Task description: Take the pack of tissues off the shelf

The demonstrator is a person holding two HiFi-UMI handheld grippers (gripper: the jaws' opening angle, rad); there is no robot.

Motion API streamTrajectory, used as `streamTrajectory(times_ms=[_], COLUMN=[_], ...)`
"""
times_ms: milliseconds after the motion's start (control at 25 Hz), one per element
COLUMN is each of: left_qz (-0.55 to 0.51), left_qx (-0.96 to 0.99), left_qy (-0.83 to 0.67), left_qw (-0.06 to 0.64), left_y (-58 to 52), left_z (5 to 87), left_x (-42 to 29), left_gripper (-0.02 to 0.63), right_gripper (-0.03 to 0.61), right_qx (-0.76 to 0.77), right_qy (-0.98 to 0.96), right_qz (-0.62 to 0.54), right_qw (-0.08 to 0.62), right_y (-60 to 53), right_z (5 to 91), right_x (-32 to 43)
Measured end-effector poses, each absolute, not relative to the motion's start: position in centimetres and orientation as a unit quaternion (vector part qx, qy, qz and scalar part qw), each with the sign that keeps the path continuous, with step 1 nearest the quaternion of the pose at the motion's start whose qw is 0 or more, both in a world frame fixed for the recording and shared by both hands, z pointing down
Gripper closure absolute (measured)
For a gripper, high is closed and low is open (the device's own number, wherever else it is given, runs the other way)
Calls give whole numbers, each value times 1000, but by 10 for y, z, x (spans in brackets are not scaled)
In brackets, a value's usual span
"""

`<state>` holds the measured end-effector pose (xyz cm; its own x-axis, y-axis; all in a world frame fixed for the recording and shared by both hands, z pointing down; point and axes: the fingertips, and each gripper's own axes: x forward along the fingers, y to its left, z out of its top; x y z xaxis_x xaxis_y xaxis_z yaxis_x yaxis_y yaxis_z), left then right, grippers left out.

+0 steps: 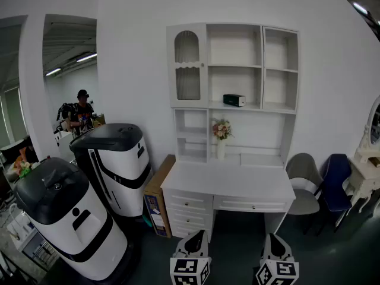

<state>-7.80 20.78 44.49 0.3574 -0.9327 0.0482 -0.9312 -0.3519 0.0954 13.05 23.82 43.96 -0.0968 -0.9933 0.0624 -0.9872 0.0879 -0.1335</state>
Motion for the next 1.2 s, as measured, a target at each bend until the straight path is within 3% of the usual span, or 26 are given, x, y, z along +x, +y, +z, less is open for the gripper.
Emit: streamTrajectory(times_ms=[800,880,1040,1200], left_qz=[-13,-12,-14,-15], left_qx=[821,820,818,816], left_qy=[-569,-569,-573,-577], left_qw=[52,53,51,43], left_y=[221,222,222,221], left_z=[446,446,449,452], left_x=[-80,-83,-91,-99], left_gripper=[600,600,600,600], right_gripper=[566,515,503,440], right_qx=[-663,-662,-659,-656], right_qy=[742,743,746,749], right_qz=[-90,-87,-83,-82], right_qw=[42,42,41,45], right_y=[252,254,255,257], right_z=[442,441,440,436], right_x=[129,127,120,112])
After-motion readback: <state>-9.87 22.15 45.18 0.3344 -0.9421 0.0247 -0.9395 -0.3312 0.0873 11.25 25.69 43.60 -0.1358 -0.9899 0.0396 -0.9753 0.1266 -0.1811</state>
